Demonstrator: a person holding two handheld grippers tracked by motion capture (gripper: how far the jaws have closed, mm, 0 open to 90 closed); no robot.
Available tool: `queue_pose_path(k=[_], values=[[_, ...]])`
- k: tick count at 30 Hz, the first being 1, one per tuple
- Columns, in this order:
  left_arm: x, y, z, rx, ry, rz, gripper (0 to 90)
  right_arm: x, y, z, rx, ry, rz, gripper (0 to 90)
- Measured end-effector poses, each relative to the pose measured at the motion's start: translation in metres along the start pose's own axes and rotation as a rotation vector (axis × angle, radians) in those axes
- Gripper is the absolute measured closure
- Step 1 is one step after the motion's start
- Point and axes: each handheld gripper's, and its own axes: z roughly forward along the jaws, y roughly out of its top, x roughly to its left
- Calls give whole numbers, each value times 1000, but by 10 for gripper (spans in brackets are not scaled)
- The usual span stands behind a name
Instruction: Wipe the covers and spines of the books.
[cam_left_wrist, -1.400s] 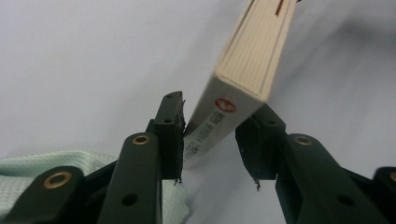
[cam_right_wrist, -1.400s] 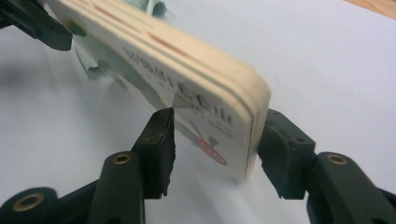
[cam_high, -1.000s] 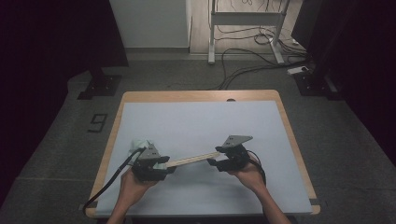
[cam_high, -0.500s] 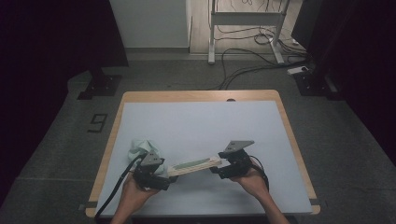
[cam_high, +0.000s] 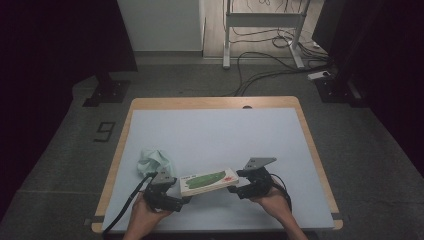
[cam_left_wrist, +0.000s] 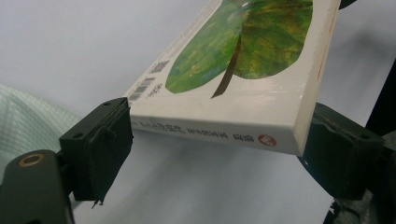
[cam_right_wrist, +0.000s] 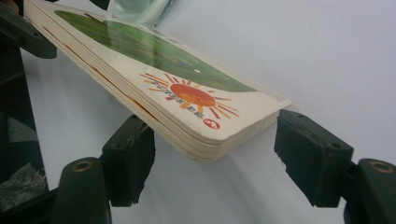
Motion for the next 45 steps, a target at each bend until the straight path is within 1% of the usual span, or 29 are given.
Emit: queue_pose_path(k=[7, 13, 16, 18, 20, 24, 31, 33, 37, 40, 43, 45], values=[[-5, -8, 1, 8, -10, -6, 141, 3, -9, 1, 11, 1, 12, 284], [-9, -15, 5, 15, -30, -14, 145, 6, -17, 2, 21, -8, 4, 289], [-11, -18, 8, 19, -31, -12, 145, 8, -22, 3, 18, -12, -3, 293], [-12, -20, 9, 22, -37, -13, 146, 9, -26, 4, 13, -3, 0, 293], [-13, -22, 11, 19, -43, -10, 152, 9, -28, 5, 13, -9, -5, 293], [-15, -24, 13, 17, -49, 0, 186, 8, -33, 6, 6, -7, 5, 298], [-19, -27, 18, 34, -20, 30, 183, 10, -39, 7, 13, -5, 8, 300], [-19, -27, 20, 40, -6, 37, 185, 10, -41, 8, 16, -5, 3, 304], [-17, -26, 26, 38, 2, 37, 193, 8, -41, 9, 21, -23, 2, 326], [-13, -25, 29, 36, 13, 33, 231, 4, -41, 13, 18, -27, 10, 331], [-8, -23, 35, 44, 22, 28, 256, -1, -40, 18, 23, -37, 13, 334], [-7, -24, 38, 52, 30, 28, 257, -3, -40, 21, 29, -49, 13, 337]])
